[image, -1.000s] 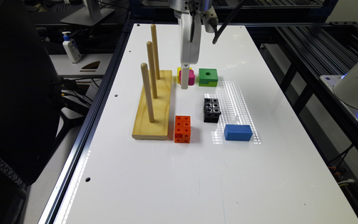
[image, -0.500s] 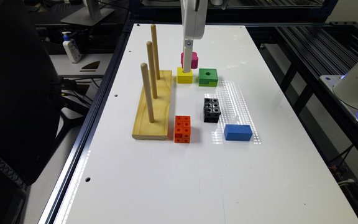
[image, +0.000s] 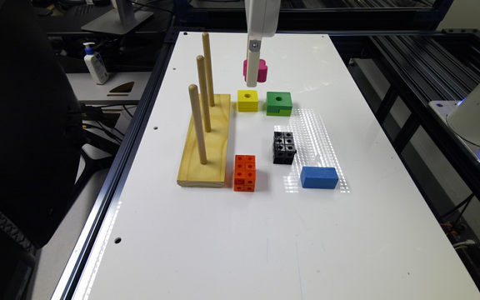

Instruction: Pick up pink flower.

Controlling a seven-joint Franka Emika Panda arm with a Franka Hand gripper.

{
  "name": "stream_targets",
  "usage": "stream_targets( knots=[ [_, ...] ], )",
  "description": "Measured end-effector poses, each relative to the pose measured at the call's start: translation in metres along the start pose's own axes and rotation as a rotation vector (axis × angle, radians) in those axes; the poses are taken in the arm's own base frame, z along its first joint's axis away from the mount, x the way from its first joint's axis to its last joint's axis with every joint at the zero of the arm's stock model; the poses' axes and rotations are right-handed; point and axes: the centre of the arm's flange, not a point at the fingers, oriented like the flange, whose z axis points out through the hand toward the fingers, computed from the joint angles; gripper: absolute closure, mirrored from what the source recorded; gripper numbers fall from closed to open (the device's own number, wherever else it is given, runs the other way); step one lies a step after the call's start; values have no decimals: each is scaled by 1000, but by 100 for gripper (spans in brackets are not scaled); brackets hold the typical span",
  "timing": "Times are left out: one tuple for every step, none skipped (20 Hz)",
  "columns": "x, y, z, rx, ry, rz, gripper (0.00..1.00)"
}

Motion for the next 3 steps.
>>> stream_targets(
  knots=[
    [0,0,0,0,0,0,100],
    [0,0,0,0,0,0,100],
    [0,0,0,0,0,0,100]
  ],
)
